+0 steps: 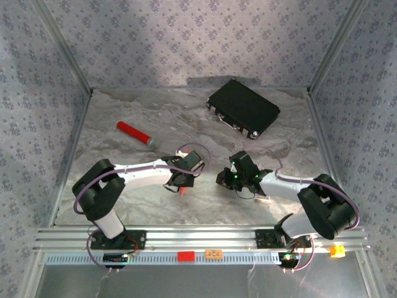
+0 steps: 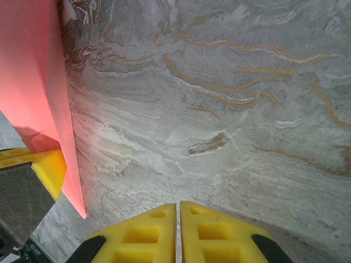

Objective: Fold a paper plane with a square sheet of paper (pick it up from the middle)
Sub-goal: Move the paper plane to the center of the table.

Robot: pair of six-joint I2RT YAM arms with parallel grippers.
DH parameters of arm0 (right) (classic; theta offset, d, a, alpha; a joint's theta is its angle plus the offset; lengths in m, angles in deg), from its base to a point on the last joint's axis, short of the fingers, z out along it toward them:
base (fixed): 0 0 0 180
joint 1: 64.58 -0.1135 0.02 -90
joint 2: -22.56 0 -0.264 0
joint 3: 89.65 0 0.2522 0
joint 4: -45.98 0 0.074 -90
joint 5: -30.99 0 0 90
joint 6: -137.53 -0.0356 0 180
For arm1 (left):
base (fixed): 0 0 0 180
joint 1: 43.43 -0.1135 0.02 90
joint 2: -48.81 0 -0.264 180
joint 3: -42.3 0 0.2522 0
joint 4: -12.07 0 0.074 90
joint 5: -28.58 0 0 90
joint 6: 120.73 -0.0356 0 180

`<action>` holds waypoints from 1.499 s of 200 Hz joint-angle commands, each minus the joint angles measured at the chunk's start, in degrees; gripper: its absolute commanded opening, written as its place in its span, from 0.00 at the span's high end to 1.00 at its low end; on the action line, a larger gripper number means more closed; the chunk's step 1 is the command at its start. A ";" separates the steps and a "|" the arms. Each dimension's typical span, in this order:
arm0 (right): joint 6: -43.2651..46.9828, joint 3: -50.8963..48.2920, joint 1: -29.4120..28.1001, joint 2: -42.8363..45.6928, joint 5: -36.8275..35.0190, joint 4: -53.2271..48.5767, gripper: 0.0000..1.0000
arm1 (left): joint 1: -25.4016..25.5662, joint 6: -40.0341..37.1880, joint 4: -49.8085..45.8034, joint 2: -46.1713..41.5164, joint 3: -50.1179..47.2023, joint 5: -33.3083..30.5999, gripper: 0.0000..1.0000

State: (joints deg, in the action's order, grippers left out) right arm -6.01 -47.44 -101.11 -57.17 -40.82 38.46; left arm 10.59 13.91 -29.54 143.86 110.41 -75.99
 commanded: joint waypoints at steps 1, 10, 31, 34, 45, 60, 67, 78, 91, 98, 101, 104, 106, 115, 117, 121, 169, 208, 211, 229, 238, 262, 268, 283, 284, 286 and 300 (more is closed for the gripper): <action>0.44 1.35 -0.39 -0.52 -0.09 0.18 0.87 | -0.05 0.38 -0.35 1.02 0.76 0.17 0.87; 0.38 1.35 -0.45 -0.52 -0.13 0.20 0.87 | -0.05 0.35 -0.25 1.02 0.76 0.30 0.87; 0.45 1.35 -0.55 -0.58 -0.11 0.27 0.87 | -0.05 0.20 -0.24 1.21 0.76 0.32 0.86; 0.41 1.35 -0.49 -0.56 -0.17 0.26 0.87 | -0.05 0.18 -0.25 1.22 0.76 0.31 0.86; 0.45 1.35 -0.48 -0.53 -0.16 0.26 0.87 | -0.05 0.20 -0.17 1.28 0.67 0.24 0.86; 0.45 1.39 -0.56 -0.70 -0.18 0.33 0.87 | -0.07 0.22 -0.16 1.37 0.67 0.18 0.85; 0.38 1.43 -0.62 -0.78 -0.17 0.35 0.87 | -0.07 0.20 -0.16 1.46 0.69 0.15 0.85; 0.36 1.38 -0.59 -0.76 -0.18 0.44 0.87 | -0.05 0.19 -0.03 1.48 0.58 0.15 0.85; 0.34 1.44 -0.62 -0.83 -0.19 0.44 0.88 | -0.03 0.18 -0.01 1.63 0.58 0.15 0.85; 0.29 1.42 -0.60 -0.81 -0.26 0.44 0.87 | -0.04 0.21 0.03 1.76 0.58 0.16 0.85; 0.34 1.43 -0.56 -0.86 -0.27 0.44 0.87 | -0.03 0.26 0.08 1.80 0.51 0.15 0.85; 0.34 1.41 -0.63 -0.83 -0.27 0.44 0.87 | -0.05 0.22 0.13 1.89 0.57 0.27 0.85; 0.34 1.43 -0.64 -0.84 -0.27 0.44 0.87 | -0.05 0.21 0.12 1.90 0.58 0.32 0.85; 0.32 1.44 -0.62 -0.82 -0.17 0.44 0.87 | -0.03 0.19 0.22 1.97 0.49 0.38 0.85; 0.33 1.44 -0.57 -0.82 -0.18 0.44 0.87 | -0.03 0.21 0.25 1.92 0.45 0.43 0.85; 0.30 1.43 -0.63 -0.80 -0.17 0.44 0.87 | -0.02 0.29 0.26 2.07 0.44 0.43 0.85; 0.39 1.44 -0.63 -0.90 -0.10 0.44 0.87 | -0.14 0.44 0.61 1.99 0.12 0.46 0.85; 0.29 1.39 -0.67 -0.92 -0.24 0.44 0.87 | -0.44 0.60 1.09 2.58 -0.34 0.57 0.85; 0.32 1.43 -0.61 -1.00 -0.25 0.44 0.87 | -0.49 0.65 1.13 2.67 -0.38 0.56 0.85; 0.36 1.50 -0.65 -1.00 -0.27 0.44 0.87 | -0.49 0.89 1.54 2.87 -0.86 0.52 0.85; 0.42 1.48 -0.69 -0.97 -0.16 0.46 0.87 | -0.48 1.13 1.69 2.96 -1.17 0.51 0.84; 0.35 1.47 -0.65 -0.98 -0.27 0.44 0.87 | -0.48 1.89 1.84 2.95 -1.72 0.50 0.82; 0.41 1.48 -0.64 -1.02 -0.26 0.44 0.87 | -0.49 2.13 1.93 3.04 -1.89 0.67 0.82; 0.40 1.52 -0.71 -1.03 -0.26 0.45 0.87 | -0.49 2.61 2.36 3.05 -2.14 1.11 0.80; 0.38 1.52 -0.72 -1.00 -0.26 0.44 0.87 | -0.45 2.67 2.37 3.05 -2.18 1.11 0.80; 0.41 1.48 -0.69 -0.97 -0.22 0.44 0.87 | -0.48 2.78 2.37 3.04 -2.22 1.18 0.80; 0.38 1.52 -0.71 -1.00 -0.27 0.44 0.87 | -0.49 3.37 2.80 3.13 -2.40 1.72 0.77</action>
State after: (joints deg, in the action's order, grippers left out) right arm -6.01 -47.44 -101.44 -57.76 -40.84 38.66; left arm 10.57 15.44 -26.92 145.78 109.47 -75.96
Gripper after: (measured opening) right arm 0.128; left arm 0.212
